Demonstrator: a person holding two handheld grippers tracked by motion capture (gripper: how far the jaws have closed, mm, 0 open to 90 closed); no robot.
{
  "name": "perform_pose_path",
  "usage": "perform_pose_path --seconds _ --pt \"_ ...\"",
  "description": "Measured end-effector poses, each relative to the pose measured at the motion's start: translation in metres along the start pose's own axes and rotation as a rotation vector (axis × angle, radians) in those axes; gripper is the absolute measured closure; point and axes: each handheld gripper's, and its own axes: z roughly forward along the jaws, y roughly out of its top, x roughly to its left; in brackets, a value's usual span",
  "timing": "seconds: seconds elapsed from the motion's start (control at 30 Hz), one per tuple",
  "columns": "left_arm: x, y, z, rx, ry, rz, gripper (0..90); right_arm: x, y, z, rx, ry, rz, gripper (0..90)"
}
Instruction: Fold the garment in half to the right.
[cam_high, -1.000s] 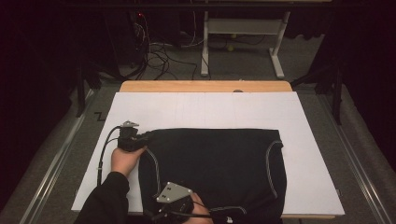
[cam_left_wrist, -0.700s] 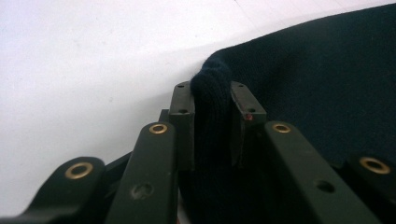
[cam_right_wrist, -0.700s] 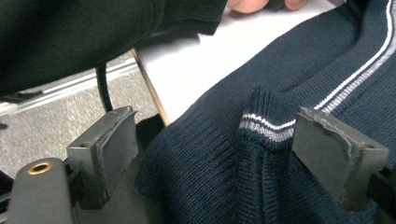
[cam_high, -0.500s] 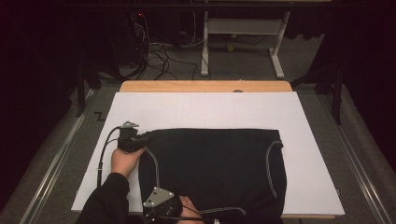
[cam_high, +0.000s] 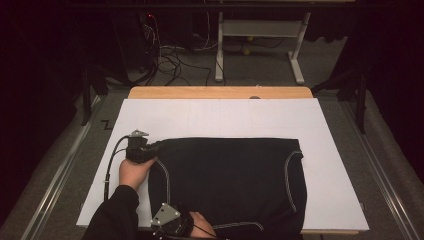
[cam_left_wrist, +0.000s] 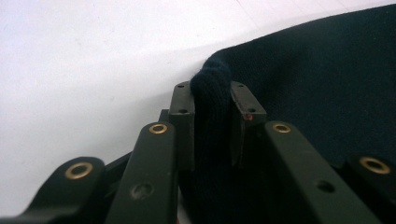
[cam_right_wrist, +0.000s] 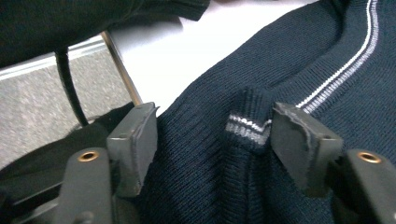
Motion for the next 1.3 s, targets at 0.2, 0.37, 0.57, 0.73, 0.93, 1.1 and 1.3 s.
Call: perform_pose_path --seconds 0.2,0.37,0.57,0.73,0.93,1.1,1.3 --pt "0.001 0.0 0.0 0.0 -0.002 -0.004 70.0 -0.008 0.0 -0.003 0.005 -0.022 0.013 56.5" --pt "0.001 0.0 0.0 0.0 -0.003 -0.005 70.1 -0.01 0.002 -0.003 0.017 -0.041 -0.005 68.2" --pt "0.0 0.0 0.0 0.001 -0.001 -0.004 70.0 -0.013 0.003 -0.003 0.025 -0.051 -0.022 78.1" --pt "0.001 0.0 0.0 0.002 -0.001 -0.006 70.0 -0.014 0.002 -0.004 0.008 -0.05 -0.016 79.5" --pt "0.002 0.0 0.0 0.002 -0.007 -0.015 69.9 -0.015 0.001 -0.01 -0.02 -0.039 -0.002 79.8" --pt "0.002 0.0 0.0 0.002 -0.009 -0.017 69.9 -0.019 0.001 -0.018 -0.062 -0.025 0.023 80.0" --pt "0.002 0.0 0.0 0.001 -0.009 -0.02 69.9 -0.017 -0.001 -0.013 -0.035 -0.012 0.01 79.9"
